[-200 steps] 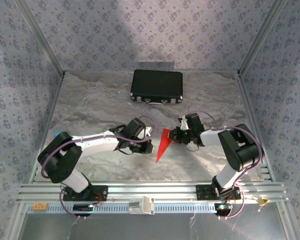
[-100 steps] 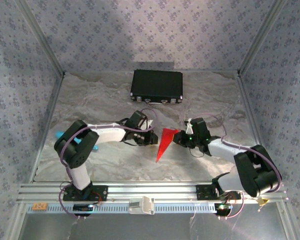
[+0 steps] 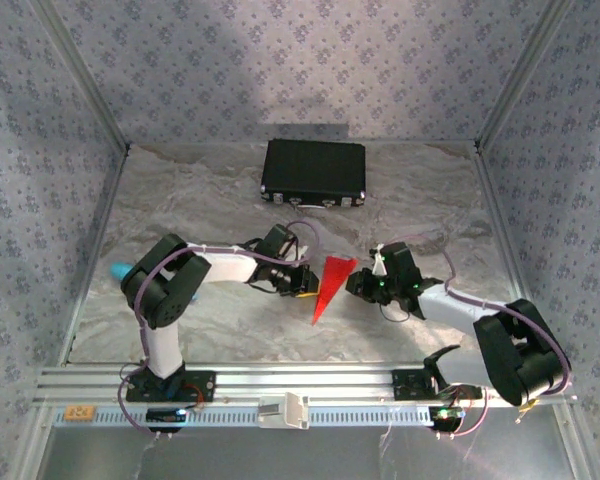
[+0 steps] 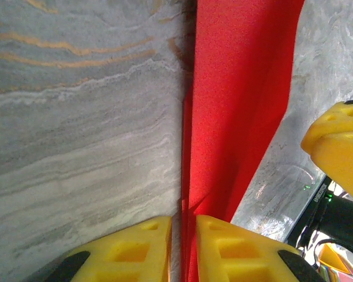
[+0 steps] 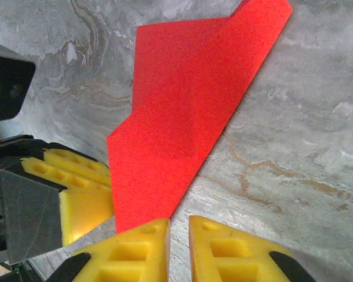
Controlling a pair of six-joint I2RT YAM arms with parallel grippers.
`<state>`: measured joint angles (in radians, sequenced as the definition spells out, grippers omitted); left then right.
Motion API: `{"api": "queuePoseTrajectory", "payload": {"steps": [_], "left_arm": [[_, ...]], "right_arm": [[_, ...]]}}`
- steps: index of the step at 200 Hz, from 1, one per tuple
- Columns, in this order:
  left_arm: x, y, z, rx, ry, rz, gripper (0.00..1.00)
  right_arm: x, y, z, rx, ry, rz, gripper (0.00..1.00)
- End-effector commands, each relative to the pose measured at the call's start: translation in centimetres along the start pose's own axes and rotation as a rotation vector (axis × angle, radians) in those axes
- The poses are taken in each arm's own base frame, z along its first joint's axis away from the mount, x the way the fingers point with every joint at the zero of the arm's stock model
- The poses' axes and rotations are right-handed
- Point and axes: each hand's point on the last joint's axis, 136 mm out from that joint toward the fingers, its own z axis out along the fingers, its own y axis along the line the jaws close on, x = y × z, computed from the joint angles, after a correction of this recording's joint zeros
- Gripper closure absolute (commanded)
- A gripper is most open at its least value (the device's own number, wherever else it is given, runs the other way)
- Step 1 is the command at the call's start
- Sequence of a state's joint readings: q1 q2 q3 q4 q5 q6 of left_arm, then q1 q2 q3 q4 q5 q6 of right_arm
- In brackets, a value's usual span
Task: Fold a paper plane with a square sheet of paper (pick it up from the middle)
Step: Fold the wing for the fifth time at the center of the table, then turn over a paper plane at the center of the table.
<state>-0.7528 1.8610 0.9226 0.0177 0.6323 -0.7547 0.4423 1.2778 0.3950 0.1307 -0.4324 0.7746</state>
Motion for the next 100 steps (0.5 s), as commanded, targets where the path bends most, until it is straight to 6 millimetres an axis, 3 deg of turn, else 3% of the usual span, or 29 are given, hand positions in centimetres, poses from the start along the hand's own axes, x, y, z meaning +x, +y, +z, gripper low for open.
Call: {"api": "queuePoseTrajectory", "payload": {"steps": [1,100], "left_arm": [[-0.5,-1.3,0.3,0.052,0.015,0.008,0.82],[0.1,-1.6,0.7,0.080,0.050,-0.002,0.80]], "right_arm": [[1.0,-0.6,0.6,0.019,0.033,0.022,0.83],[3.2,-0.3,2.4,0.018,0.136,0.004,0.86]]}}
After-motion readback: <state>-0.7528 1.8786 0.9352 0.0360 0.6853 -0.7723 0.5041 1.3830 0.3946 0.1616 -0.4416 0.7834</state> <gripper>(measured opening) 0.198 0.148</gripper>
